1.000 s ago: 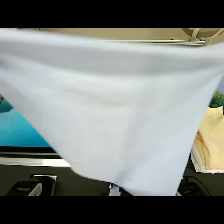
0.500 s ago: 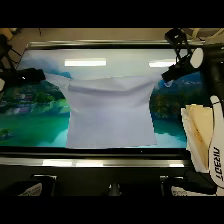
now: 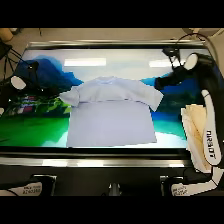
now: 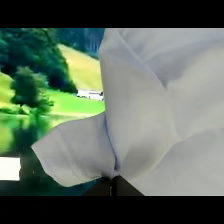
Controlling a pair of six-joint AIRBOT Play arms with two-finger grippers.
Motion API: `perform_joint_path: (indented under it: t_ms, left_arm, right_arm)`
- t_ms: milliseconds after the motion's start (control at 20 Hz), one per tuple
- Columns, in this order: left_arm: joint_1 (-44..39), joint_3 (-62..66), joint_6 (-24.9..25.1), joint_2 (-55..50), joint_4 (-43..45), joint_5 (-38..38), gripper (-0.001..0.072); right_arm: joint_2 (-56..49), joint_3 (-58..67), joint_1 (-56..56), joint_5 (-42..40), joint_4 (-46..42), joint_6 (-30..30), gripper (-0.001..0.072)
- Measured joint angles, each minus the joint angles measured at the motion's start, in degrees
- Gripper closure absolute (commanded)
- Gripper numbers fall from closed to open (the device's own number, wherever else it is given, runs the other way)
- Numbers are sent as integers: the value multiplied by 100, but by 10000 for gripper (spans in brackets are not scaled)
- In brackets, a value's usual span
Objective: Fold the shirts.
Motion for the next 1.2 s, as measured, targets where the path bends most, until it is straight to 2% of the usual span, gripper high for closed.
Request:
perform_joint_path:
  t_ms: [150, 250, 400, 650, 700, 750, 800, 850, 900, 1050, 1200]
  left_arm:
    - [175, -11, 299, -35, 11, -361, 686]
    - [216, -61, 396, -44, 22, -501, 685]
    - [234, -120, 468, -46, 37, -643, 685]
    - [236, -149, 509, -46, 39, -798, 685]
    - [236, -155, 511, -48, 39, -820, 685]
    - [236, -155, 516, -48, 42, -831, 685]
    - [236, -155, 518, -48, 42, -839, 685]
    - [236, -155, 520, -48, 42, -848, 685]
    - [236, -155, 520, -46, 39, -857, 686]
    - [249, -155, 522, 15, 118, -890, 686]
    - [269, -184, 581, 229, 356, -1054, 686]
  right_arm:
    - [133, -654, -490, 1226, 376, -428, 121]
    - [286, -1539, -564, 1556, 546, -610, 102]
    - [490, -2815, -428, 1377, 848, -850, 65]
    - [503, -3864, -345, 557, 1075, -811, 94]
    - [476, -3941, -345, 546, 1207, -787, 120]
    - [433, -3993, -334, 538, 1340, -791, 202]
    - [393, -4046, -330, 479, 1447, -807, 347]
    - [358, -4083, -328, 382, 1513, -826, 616]
    - [315, -4116, -326, 229, 1572, -874, 685]
    - [291, -3840, -317, 66, 1661, -1008, 686]
    - [291, -2848, -321, 85, 1268, -1069, 686]
